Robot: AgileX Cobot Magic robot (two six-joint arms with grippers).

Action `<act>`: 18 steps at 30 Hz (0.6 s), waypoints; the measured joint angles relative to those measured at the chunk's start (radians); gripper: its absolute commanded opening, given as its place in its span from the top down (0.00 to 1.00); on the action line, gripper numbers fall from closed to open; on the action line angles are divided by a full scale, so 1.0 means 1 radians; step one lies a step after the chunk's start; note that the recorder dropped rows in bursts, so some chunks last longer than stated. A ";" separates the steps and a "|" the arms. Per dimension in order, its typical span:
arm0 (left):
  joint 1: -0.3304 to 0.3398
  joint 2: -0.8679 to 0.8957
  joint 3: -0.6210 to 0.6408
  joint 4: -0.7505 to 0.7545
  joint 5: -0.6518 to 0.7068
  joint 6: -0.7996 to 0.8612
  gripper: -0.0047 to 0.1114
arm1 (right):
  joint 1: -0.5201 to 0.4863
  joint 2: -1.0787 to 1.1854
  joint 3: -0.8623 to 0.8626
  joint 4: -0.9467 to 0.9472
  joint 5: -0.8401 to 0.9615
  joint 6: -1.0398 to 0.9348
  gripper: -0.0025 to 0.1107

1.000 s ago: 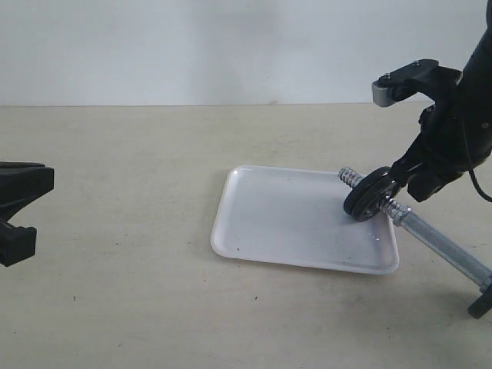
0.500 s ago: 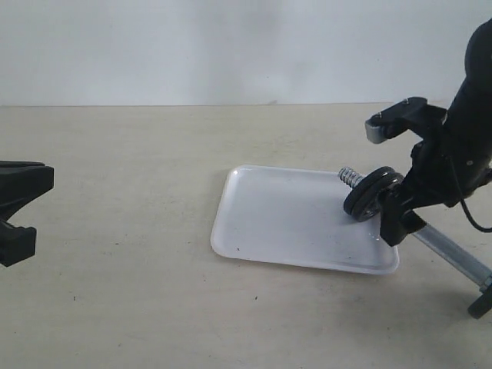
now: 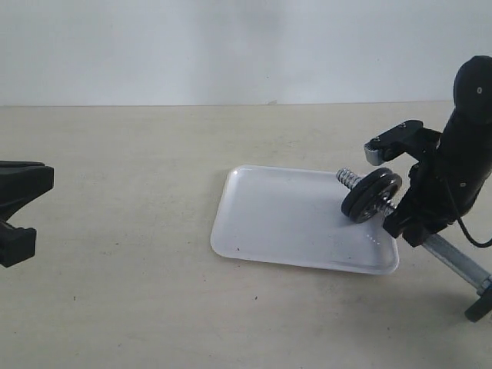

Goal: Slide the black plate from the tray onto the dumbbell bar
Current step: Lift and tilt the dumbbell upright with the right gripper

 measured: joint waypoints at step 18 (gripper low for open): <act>0.000 0.000 0.000 0.002 0.000 0.005 0.92 | 0.002 0.080 0.000 0.015 -0.044 0.032 0.58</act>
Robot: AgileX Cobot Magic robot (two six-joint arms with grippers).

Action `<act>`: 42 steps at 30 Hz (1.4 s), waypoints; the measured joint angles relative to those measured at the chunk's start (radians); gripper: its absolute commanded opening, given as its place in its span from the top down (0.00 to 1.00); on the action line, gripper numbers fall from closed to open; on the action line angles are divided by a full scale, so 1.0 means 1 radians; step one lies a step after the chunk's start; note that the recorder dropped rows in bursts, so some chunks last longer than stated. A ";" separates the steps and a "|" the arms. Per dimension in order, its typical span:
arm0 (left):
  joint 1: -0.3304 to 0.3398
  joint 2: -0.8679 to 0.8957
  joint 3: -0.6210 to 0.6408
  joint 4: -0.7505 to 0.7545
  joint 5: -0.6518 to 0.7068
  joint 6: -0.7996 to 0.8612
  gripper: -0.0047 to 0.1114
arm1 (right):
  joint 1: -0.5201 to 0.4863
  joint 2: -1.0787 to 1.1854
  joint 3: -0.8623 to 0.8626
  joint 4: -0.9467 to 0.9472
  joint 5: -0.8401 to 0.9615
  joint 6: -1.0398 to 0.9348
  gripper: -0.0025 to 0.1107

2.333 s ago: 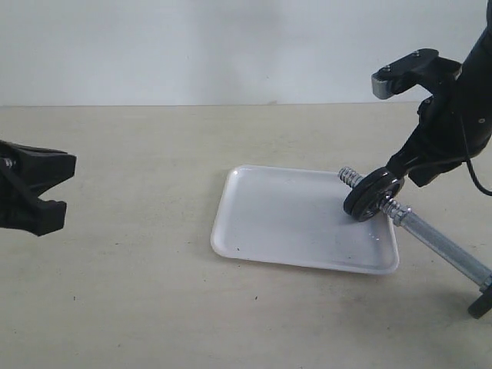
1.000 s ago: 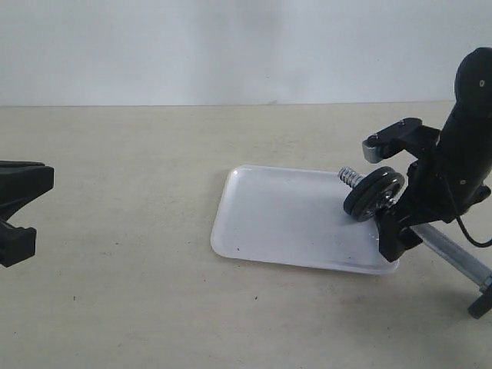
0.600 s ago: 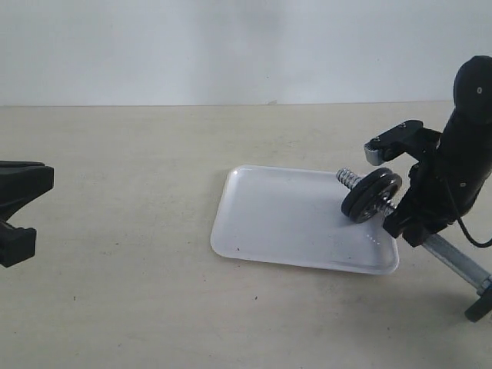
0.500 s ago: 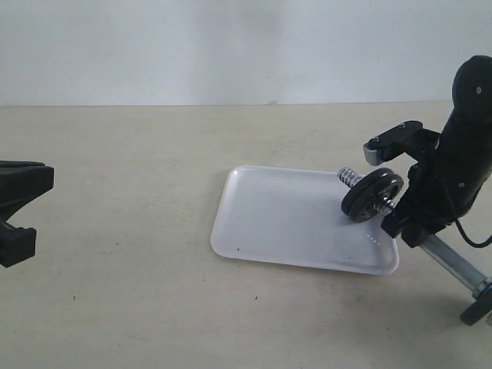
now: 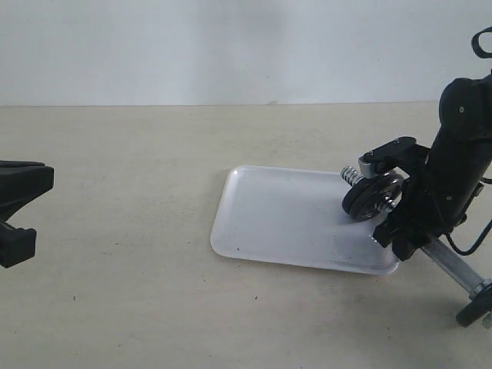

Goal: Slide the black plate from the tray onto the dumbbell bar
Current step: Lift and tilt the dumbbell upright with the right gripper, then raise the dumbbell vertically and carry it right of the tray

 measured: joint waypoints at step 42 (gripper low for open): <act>0.000 0.000 0.000 0.000 0.000 0.007 0.92 | 0.000 0.002 0.003 0.009 -0.107 0.024 0.98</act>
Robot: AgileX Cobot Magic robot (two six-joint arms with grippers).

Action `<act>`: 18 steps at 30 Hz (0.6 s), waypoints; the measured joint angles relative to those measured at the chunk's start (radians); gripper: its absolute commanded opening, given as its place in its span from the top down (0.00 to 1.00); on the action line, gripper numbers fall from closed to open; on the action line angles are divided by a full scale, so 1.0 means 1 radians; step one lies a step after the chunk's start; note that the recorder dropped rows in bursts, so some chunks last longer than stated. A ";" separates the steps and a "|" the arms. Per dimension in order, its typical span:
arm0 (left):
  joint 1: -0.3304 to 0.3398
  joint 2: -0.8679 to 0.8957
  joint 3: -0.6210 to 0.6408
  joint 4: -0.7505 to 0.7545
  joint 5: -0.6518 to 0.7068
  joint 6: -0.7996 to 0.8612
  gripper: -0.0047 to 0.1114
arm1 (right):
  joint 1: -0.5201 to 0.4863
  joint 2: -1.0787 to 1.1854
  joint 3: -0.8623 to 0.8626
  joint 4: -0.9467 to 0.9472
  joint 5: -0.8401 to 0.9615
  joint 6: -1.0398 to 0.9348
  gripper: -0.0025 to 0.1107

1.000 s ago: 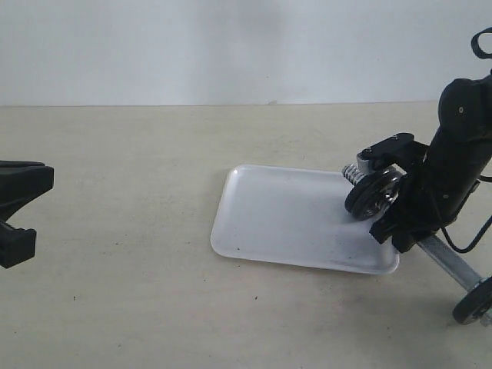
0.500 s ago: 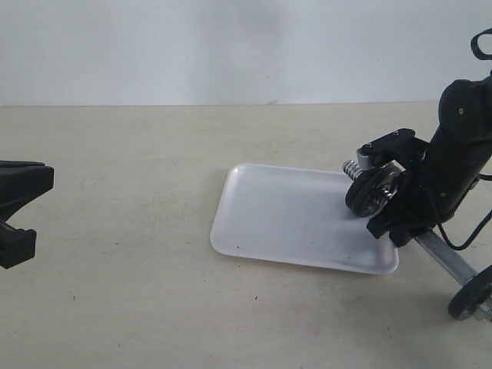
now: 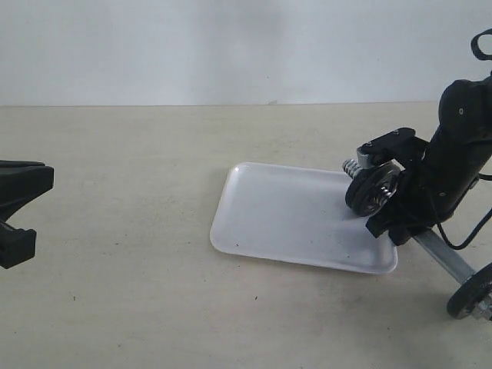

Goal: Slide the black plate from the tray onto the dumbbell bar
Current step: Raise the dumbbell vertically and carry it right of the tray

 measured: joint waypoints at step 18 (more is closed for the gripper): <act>0.000 0.000 0.000 0.000 -0.008 0.007 0.92 | 0.000 -0.031 0.022 0.017 -0.026 0.000 0.98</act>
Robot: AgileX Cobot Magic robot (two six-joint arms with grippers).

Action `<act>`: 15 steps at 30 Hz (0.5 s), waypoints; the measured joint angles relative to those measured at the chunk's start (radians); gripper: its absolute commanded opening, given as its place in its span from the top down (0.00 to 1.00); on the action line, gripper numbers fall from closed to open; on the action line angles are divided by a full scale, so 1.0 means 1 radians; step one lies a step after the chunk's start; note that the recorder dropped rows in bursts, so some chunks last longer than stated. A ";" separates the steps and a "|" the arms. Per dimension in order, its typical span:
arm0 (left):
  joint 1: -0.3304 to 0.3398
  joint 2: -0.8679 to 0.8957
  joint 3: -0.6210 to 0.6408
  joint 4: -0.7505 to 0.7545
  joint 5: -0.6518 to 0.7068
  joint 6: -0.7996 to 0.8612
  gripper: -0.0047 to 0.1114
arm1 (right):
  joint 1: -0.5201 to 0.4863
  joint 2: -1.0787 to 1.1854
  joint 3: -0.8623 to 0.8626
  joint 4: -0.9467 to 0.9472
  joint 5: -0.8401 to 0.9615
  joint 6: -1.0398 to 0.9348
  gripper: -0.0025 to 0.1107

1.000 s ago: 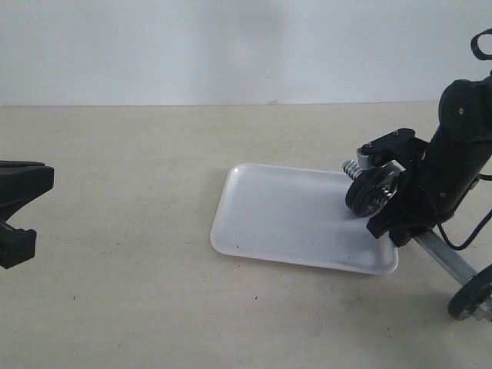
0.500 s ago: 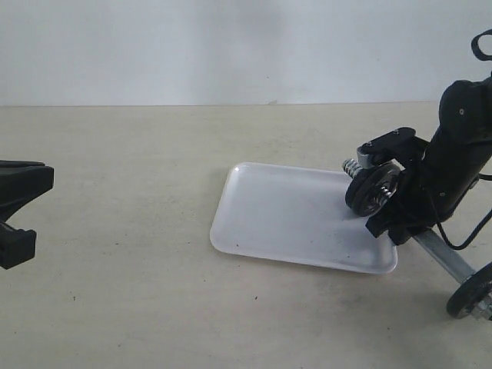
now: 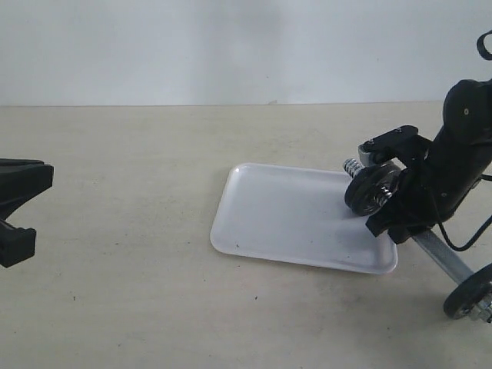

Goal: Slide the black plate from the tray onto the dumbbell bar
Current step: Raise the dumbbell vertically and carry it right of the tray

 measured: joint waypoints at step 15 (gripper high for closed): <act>0.000 0.000 0.000 0.000 0.000 0.000 0.92 | 0.000 -0.024 0.007 0.000 0.000 0.000 0.98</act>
